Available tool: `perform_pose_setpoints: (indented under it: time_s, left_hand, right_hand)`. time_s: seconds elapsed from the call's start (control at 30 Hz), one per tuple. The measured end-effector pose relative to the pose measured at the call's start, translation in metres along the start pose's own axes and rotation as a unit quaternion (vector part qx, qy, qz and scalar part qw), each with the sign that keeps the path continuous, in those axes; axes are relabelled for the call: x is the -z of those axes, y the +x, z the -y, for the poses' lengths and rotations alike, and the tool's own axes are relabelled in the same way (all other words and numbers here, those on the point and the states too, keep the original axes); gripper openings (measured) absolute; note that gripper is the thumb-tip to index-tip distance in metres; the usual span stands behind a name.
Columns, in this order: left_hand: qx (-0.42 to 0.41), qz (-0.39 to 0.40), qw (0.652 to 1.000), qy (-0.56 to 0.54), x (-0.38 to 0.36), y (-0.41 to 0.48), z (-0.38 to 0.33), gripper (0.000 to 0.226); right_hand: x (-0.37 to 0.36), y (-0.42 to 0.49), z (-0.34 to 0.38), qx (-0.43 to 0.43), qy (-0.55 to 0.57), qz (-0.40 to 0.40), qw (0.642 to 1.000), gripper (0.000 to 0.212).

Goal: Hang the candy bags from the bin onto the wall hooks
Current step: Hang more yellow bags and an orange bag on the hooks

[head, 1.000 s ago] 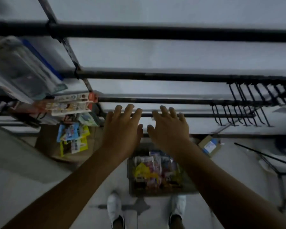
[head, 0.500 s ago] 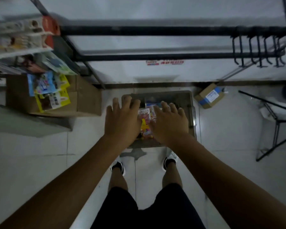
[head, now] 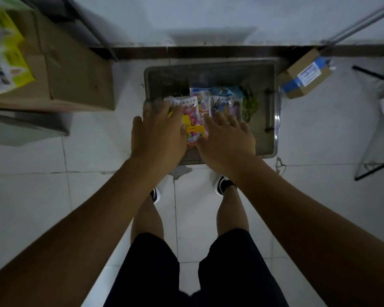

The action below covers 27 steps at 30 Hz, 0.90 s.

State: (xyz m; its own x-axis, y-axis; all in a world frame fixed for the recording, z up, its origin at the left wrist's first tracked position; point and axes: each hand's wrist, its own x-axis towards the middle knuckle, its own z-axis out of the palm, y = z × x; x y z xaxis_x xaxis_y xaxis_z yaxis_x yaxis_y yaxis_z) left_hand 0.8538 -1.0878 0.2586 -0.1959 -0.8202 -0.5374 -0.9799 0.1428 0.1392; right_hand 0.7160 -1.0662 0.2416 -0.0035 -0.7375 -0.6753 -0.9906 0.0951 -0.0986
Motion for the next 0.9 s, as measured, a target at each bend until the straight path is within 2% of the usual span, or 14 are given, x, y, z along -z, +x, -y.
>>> perform_pose_setpoints:
  time_s: [0.17,0.5,0.73,0.9]
  left_hand:
    - [0.001,0.028,1.0,-0.001,-0.062,0.04,0.009,0.054]
    - [-0.038,0.053,0.998,0.014,-0.205,0.118,0.042,0.04]
    - [-0.024,0.089,0.996,0.002,-0.285,0.159,0.063,0.035]
    - [0.032,0.142,0.988,-0.055,-0.327,0.182,0.063,0.033]
  right_hand:
    - [-0.053,0.044,-0.012,0.011,-0.004,0.025,1.0,0.059]
    - [-0.168,0.141,-0.029,0.01,0.017,0.072,0.997,0.055]
    - [-0.231,0.193,-0.049,0.013,0.006,0.113,0.993,0.06]
    - [-0.256,0.219,-0.062,-0.009,0.012,0.107,0.994,0.057]
